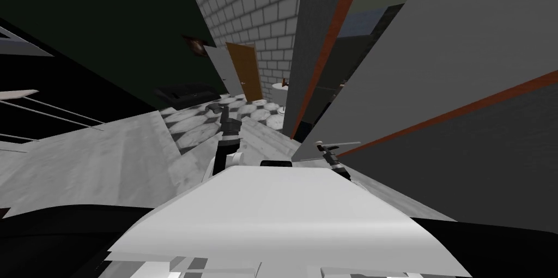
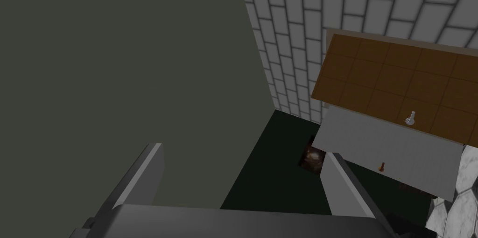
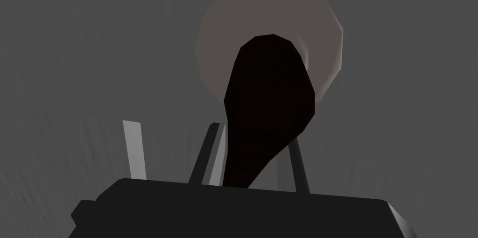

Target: Pull the door open

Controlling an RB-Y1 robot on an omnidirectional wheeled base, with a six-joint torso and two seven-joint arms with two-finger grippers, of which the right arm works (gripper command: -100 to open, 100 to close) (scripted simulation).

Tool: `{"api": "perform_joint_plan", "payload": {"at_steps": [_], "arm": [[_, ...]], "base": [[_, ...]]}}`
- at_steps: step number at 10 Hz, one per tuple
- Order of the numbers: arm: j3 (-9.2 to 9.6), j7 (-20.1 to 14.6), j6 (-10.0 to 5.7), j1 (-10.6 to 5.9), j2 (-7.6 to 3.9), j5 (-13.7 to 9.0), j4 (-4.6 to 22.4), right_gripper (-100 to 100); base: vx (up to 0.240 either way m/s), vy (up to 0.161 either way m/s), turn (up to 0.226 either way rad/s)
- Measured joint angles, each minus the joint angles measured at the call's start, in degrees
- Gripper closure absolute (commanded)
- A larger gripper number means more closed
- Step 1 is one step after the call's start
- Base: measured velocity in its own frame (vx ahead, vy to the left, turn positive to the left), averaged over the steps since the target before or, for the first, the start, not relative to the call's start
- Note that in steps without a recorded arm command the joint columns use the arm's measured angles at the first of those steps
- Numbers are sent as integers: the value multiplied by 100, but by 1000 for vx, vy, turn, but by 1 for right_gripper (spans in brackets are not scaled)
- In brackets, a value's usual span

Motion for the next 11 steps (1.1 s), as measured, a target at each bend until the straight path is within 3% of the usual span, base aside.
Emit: {"api": "perform_joint_plan", "payload": {"at_steps": [9, 11], "arm": [[73, -68, -380, 49, -101, -13, 265, 100], [96, -79, -433, 69, -97, -6, 296, 100]], "base": [[-219, -88, 177], [-111, -48, 91]]}}
